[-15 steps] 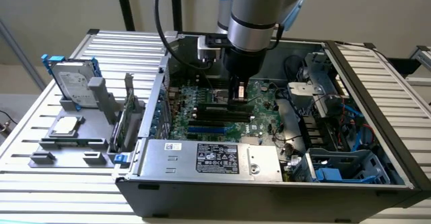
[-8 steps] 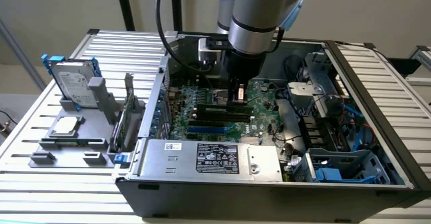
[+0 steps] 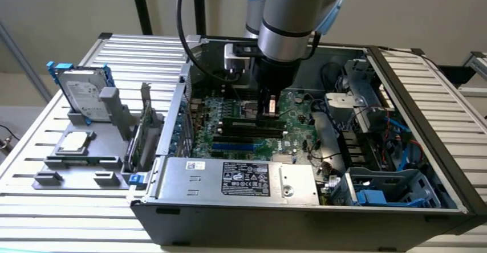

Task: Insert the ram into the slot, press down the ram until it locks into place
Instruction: 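Insert the ram into the slot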

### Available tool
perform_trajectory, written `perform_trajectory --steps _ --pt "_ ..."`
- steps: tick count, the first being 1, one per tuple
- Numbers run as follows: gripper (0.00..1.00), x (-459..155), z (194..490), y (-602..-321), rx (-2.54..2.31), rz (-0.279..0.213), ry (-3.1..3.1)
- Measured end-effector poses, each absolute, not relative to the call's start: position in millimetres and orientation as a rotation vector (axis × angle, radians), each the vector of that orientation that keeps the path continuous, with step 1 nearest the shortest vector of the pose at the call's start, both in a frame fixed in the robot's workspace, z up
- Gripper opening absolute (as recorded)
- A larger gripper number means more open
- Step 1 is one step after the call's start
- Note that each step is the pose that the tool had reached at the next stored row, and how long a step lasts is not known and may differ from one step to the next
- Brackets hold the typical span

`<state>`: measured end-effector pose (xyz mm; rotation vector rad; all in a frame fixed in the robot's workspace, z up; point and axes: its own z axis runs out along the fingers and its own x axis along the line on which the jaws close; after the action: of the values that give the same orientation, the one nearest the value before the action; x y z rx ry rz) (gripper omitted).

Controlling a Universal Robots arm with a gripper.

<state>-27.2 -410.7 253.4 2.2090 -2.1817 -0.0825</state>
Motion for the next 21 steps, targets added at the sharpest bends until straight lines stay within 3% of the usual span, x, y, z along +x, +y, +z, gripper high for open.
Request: perform_trajectory --steps 21 --pt "0.13 -27 239 -406 2.242 -0.099 -2.164"
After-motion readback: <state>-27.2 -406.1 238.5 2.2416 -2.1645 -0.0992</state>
